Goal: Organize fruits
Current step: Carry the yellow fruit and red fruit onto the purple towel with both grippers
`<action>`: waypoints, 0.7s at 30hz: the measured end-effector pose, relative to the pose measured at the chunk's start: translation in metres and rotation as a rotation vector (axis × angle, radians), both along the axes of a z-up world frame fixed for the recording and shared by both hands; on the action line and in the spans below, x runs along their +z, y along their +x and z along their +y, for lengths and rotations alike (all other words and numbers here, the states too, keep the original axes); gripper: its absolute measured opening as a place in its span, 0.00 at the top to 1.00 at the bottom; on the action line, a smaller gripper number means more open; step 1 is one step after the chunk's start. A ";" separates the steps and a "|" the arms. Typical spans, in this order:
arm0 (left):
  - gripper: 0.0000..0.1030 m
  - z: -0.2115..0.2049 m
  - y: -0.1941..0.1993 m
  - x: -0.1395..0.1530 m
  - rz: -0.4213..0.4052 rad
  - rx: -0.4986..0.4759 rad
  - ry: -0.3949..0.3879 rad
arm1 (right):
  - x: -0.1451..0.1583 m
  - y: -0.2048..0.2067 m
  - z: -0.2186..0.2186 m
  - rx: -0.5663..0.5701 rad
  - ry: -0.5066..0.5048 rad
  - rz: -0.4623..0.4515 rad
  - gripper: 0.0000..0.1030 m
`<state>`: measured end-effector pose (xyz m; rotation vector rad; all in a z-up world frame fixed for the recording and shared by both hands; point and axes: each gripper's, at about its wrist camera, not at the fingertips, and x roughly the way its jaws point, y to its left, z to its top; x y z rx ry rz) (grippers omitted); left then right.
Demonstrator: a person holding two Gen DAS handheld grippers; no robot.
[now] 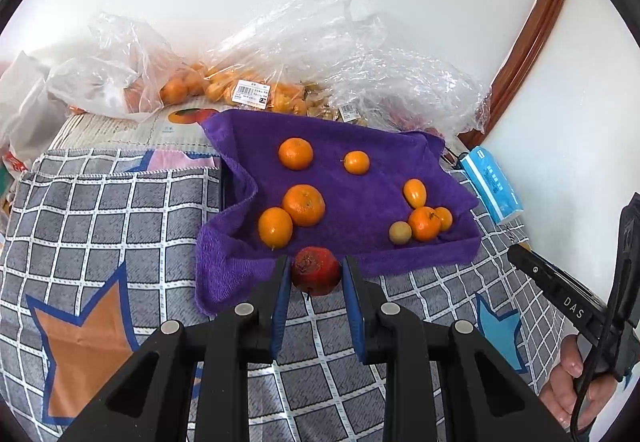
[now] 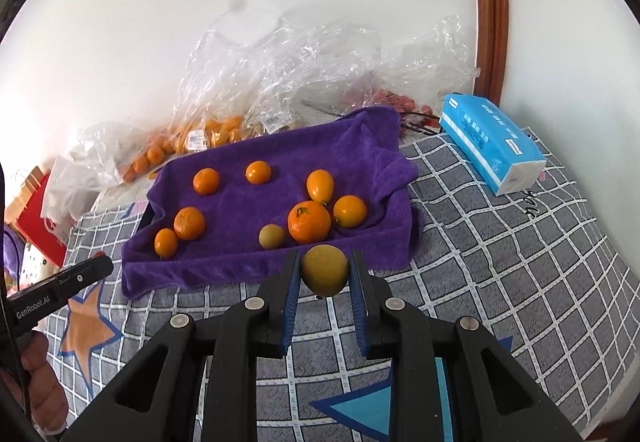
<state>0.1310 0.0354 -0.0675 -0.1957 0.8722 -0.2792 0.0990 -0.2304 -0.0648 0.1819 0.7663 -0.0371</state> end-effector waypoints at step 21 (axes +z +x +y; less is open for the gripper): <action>0.76 -0.009 0.052 -0.009 0.015 -0.037 0.006 | -0.008 0.055 0.002 -0.022 -0.018 0.011 0.77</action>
